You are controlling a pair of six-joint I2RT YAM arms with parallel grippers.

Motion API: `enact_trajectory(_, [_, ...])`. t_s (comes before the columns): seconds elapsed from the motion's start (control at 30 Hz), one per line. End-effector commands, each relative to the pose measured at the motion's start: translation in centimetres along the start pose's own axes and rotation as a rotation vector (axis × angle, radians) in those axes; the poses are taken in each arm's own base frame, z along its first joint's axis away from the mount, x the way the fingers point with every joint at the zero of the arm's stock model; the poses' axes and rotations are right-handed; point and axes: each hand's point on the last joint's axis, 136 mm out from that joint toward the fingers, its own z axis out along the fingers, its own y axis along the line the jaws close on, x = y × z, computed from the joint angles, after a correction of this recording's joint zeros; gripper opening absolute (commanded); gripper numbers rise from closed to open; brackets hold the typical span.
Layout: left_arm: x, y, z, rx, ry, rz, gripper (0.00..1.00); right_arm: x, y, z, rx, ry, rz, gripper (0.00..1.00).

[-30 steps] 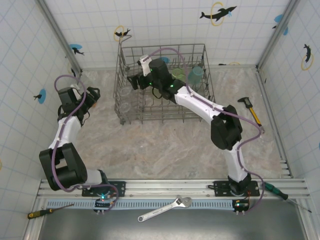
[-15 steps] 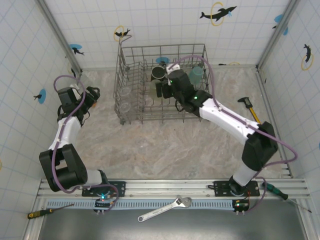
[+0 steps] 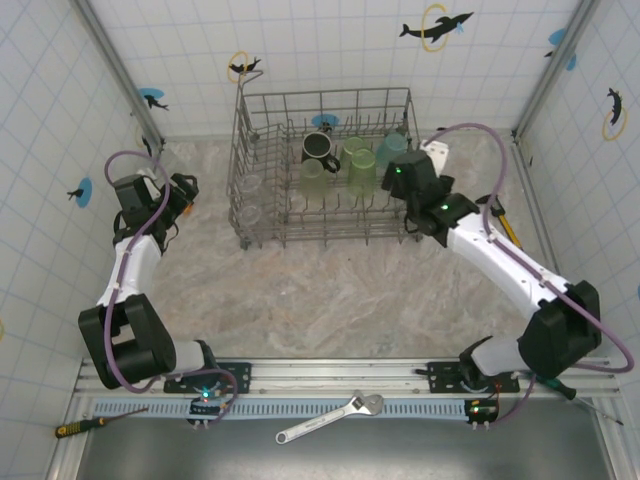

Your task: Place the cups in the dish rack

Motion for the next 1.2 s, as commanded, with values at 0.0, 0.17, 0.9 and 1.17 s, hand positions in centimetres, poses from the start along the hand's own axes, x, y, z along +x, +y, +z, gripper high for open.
enact_trajectory(0.0, [-1.1, -1.1, -1.0, 0.015, -0.043, 0.023, 0.98, 0.3, -6.0, -0.8, 0.166, 0.009, 0.139, 1.00])
enact_trajectory(0.17, [-1.2, -0.6, -0.9, -0.014, -0.046, 0.031, 0.98, 1.4, -12.2, -1.4, 0.308, -0.001, 0.217, 1.00])
enact_trajectory(0.9, [-2.0, 0.5, -1.5, -0.085, -0.101, 0.074, 0.98, 7.5, -26.9, -1.3, 0.661, 0.158, 0.302, 1.00])
enact_trajectory(1.17, [-1.9, 0.2, -1.5, -0.066, -0.093, 0.067, 0.98, 9.2, -29.5, -0.9, 0.670, 0.199, 0.390, 0.92])
